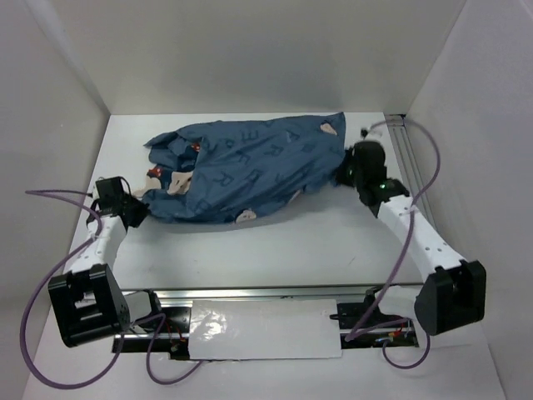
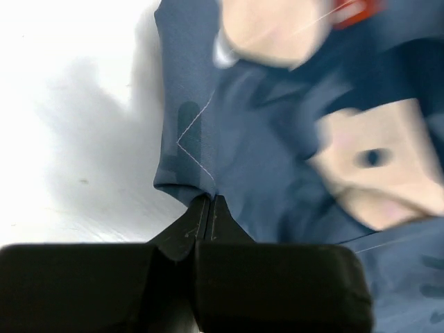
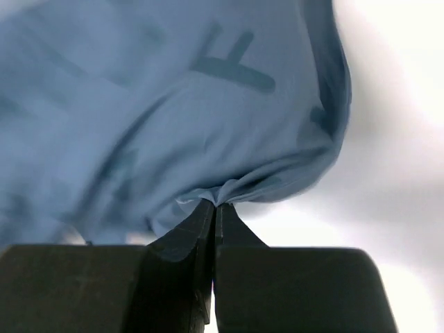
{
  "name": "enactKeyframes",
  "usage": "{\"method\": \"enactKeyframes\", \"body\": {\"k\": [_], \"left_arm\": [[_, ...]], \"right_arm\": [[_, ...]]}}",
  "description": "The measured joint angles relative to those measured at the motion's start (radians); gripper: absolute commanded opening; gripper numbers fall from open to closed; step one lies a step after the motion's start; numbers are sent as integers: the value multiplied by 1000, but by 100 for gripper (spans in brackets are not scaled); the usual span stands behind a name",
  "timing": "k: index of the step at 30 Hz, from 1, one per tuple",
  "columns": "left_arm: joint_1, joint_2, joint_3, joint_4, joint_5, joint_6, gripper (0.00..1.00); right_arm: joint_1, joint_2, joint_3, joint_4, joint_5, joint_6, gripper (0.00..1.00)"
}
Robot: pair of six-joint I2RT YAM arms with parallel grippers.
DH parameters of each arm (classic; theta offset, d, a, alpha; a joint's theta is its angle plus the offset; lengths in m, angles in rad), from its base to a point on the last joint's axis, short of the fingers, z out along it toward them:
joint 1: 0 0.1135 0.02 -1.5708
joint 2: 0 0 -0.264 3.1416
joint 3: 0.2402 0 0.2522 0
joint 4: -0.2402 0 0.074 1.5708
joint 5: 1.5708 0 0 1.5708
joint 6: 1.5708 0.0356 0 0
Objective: Put the pillow into the pillowcase
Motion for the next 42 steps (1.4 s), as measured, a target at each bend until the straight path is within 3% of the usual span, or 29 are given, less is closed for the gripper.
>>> {"method": "enactKeyframes", "body": {"k": [5, 6, 11, 13, 17, 23, 28, 34, 38, 42], "left_arm": [[-3, -87, 102, -29, 55, -2, 0], [-3, -89, 134, -27, 62, 0, 0], [-10, -29, 320, -17, 158, -1, 0], [-18, 24, 407, -18, 179, 0, 0], [-8, 124, 549, -84, 157, 2, 0], [56, 301, 806, -193, 196, 19, 0], [77, 306, 937, -251, 215, 19, 0], [171, 314, 1127, -293, 397, 15, 0], [182, 277, 1149, -341, 398, 19, 0], [255, 204, 1089, -346, 491, 12, 0]], "right_arm": [[45, 26, 583, -7, 92, -134, 0], [50, 34, 623, 4, 95, -162, 0], [137, 351, 1507, -61, -41, -315, 0], [154, 434, 1675, -34, -105, -360, 0], [149, 389, 1543, 58, -105, -436, 0], [153, 431, 1559, 18, -32, -529, 0], [155, 410, 1559, 61, 41, -578, 0], [159, 355, 1559, 70, 84, -631, 0], [174, 296, 1529, 93, 89, -653, 0], [176, 271, 1561, 89, 20, -658, 0]]}}
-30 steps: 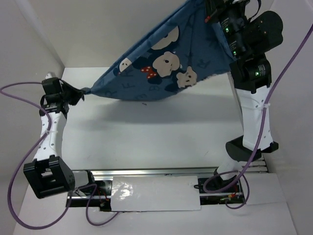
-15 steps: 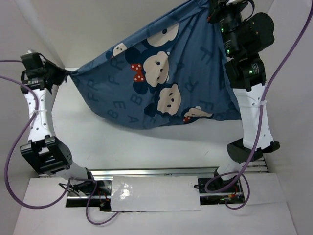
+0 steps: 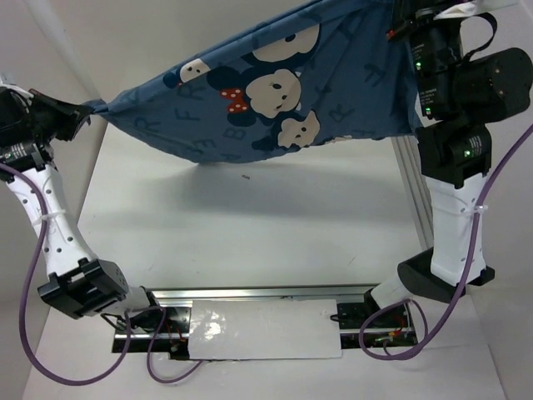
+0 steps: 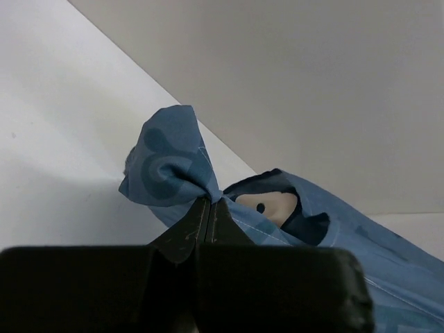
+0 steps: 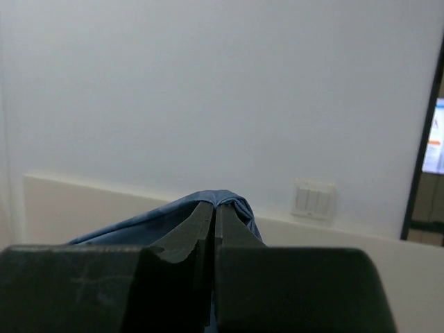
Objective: Put the pillow into the pillowcase
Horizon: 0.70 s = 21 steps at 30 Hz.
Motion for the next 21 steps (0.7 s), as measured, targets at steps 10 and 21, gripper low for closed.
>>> {"method": "enactKeyframes", "body": {"k": [10, 21], "left_arm": [[44, 2, 137, -254, -25, -7, 0], [101, -232, 518, -259, -193, 33, 0]], "right_arm": [[-17, -91, -84, -11, -92, 5, 0], [7, -364, -222, 159, 187, -185, 0]]}}
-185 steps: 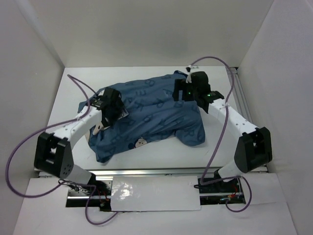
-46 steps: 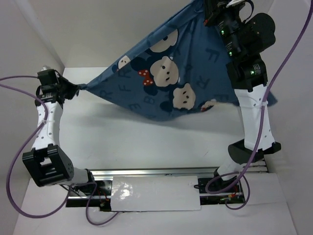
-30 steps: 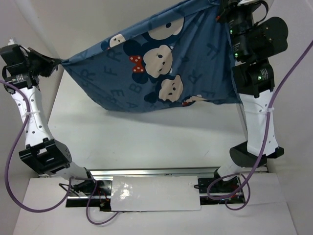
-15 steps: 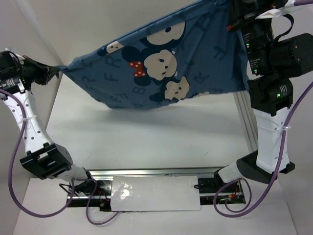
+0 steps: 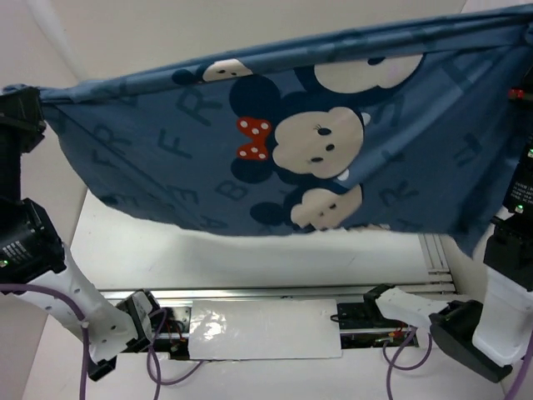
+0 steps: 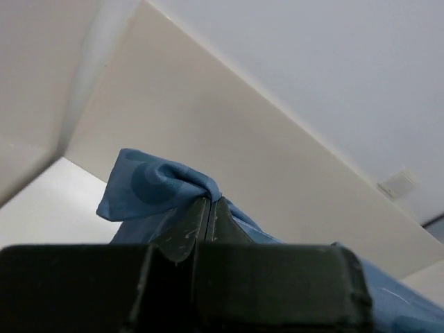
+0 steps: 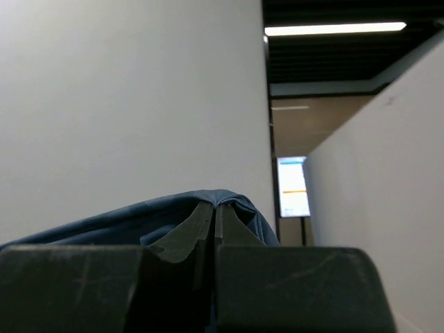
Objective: Put the pillow into the pillowcase
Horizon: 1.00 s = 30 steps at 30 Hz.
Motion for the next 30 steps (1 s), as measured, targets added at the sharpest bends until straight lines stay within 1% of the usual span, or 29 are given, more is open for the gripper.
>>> {"method": "enactKeyframes", "body": {"k": [2, 4, 6, 7, 10, 12, 13, 14, 16, 17, 18, 19, 20, 21, 22, 23, 24, 25, 26, 27, 28, 30], "left_arm": [[-2, -47, -95, 31, 55, -13, 0], [-2, -45, -157, 47, 109, -30, 0], [-13, -21, -239, 79, 142, -45, 0], [-33, -4, -282, 99, 132, -47, 0], [-146, 96, -418, 169, -4, -35, 0], [-224, 229, -462, 185, -134, -8, 0], [-257, 320, -466, 195, -196, 8, 0], [-282, 401, -467, 207, -238, 19, 0], [-321, 565, -462, 215, -298, 38, 0], [-338, 650, -441, 211, -309, 45, 11], [-351, 730, -402, 201, -304, 51, 46], [-366, 824, -341, 188, -296, 61, 62], [-379, 930, -257, 172, -307, 65, 99], [-384, 1034, -156, 162, -313, 79, 99], [-385, 1129, -56, 153, -324, 82, 99], [-383, 1217, 40, 139, -336, 85, 99], [-380, 1270, 90, 138, -350, 89, 99], [-378, 1286, 80, 143, -366, 93, 99], [-377, 1277, 41, 148, -373, 106, 99], [-374, 1251, -9, 159, -376, 111, 99], [-369, 1221, -56, 169, -375, 114, 99], [-360, 1143, -135, 175, -365, 118, 99]], "right_arm": [[57, -42, -77, 50, 80, -62, 0], [125, -41, -148, 119, 176, -132, 0], [151, 1, -240, 229, 297, -218, 0], [157, 31, -308, 313, 353, -264, 0], [159, 182, -446, 483, 535, -364, 0], [153, 301, -525, 512, 621, -365, 0], [132, 370, -542, 479, 652, -332, 0], [111, 440, -545, 432, 661, -264, 0], [42, 560, -535, 327, 632, -106, 0], [2, 621, -525, 268, 604, -25, 0], [-47, 694, -512, 222, 561, 60, 0], [-89, 764, -486, 183, 524, 131, 0], [-128, 860, -419, 130, 503, 188, 29], [-169, 977, -319, 90, 471, 243, 53], [-207, 1105, -185, 55, 453, 286, 66], [-232, 1225, -40, -12, 446, 310, 76], [-260, 1353, 131, -81, 444, 328, 88], [-280, 1452, 253, -122, 443, 347, 90], [-293, 1498, 293, -149, 448, 355, 93], [-298, 1506, 270, -178, 450, 364, 100], [-299, 1498, 235, -191, 450, 373, 100], [-290, 1398, 36, -156, 408, 399, 100]]}}
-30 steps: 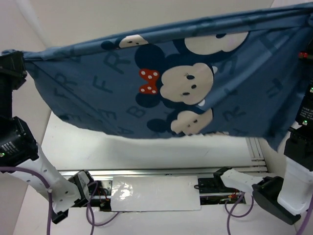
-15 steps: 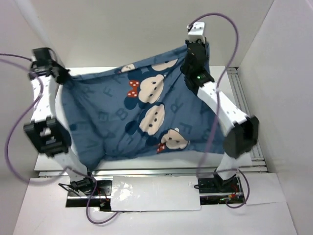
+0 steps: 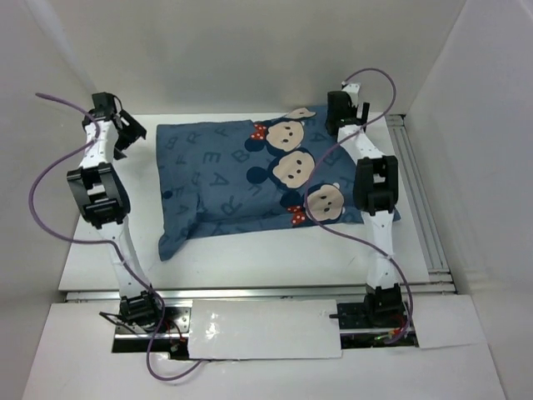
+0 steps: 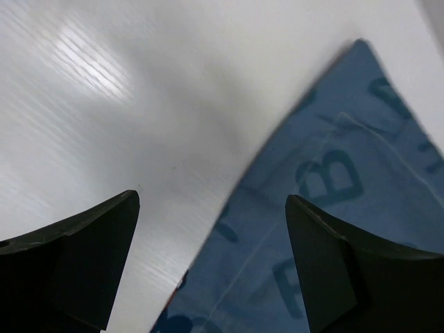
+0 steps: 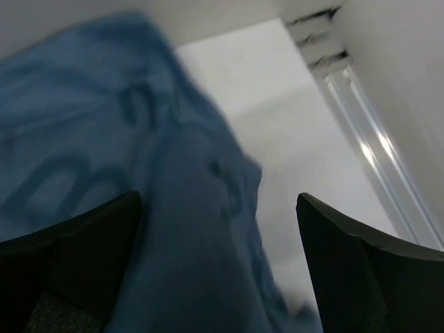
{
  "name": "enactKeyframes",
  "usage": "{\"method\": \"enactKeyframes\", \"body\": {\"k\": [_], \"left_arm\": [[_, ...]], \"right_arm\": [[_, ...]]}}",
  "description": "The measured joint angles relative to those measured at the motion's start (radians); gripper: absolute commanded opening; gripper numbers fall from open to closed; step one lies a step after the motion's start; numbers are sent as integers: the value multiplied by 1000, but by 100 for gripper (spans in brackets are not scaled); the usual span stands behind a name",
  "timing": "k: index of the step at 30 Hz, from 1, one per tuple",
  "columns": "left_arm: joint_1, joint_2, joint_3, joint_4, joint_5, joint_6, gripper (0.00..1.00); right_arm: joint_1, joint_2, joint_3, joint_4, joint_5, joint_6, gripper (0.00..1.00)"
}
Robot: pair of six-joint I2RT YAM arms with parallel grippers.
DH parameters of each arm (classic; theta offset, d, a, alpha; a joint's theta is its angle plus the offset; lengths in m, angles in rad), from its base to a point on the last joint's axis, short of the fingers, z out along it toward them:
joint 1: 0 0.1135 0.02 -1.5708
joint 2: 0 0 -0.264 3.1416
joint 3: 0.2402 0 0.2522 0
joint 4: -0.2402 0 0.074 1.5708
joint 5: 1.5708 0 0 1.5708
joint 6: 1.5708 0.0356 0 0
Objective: Put the pillow into the pillowcase
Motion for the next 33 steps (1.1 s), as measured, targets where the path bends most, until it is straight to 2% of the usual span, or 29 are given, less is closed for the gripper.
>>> {"method": "enactKeyframes", "body": {"k": [2, 3, 7, 12, 14, 16, 20, 23, 26, 28, 33], "left_arm": [[4, -72, -18, 3, 0, 18, 99], [3, -114, -19, 10, -1, 24, 99], [-20, -272, -20, 29, -45, 68, 99], [-141, -413, -64, -5, -117, 97, 99], [-218, -487, -161, -43, -174, 81, 99], [-310, -590, -330, -59, -230, 53, 99], [-486, -831, -670, -76, -229, 18, 99], [-525, -998, -844, -67, -229, -19, 99], [-544, -1123, -958, -42, -246, -52, 99], [-599, -1193, -1031, -30, -252, -66, 99], [-674, -1257, -1072, -13, -251, -69, 99]], "right_arm": [[9, -129, -169, -9, -60, 45, 100], [13, -177, -198, -16, -84, 58, 100], [15, -353, -201, -47, -146, 95, 100], [-3, -539, -193, -177, -253, 169, 100], [-9, -641, -316, -193, -306, 209, 100], [-11, -748, -481, -197, -349, 237, 100], [8, -961, -856, -201, -437, 291, 100], [23, -1094, -1034, -204, -485, 312, 100], [32, -1237, -1147, -194, -491, 323, 100], [32, -1328, -1197, -184, -492, 329, 100], [26, -1451, -1229, -158, -492, 331, 100]]}}
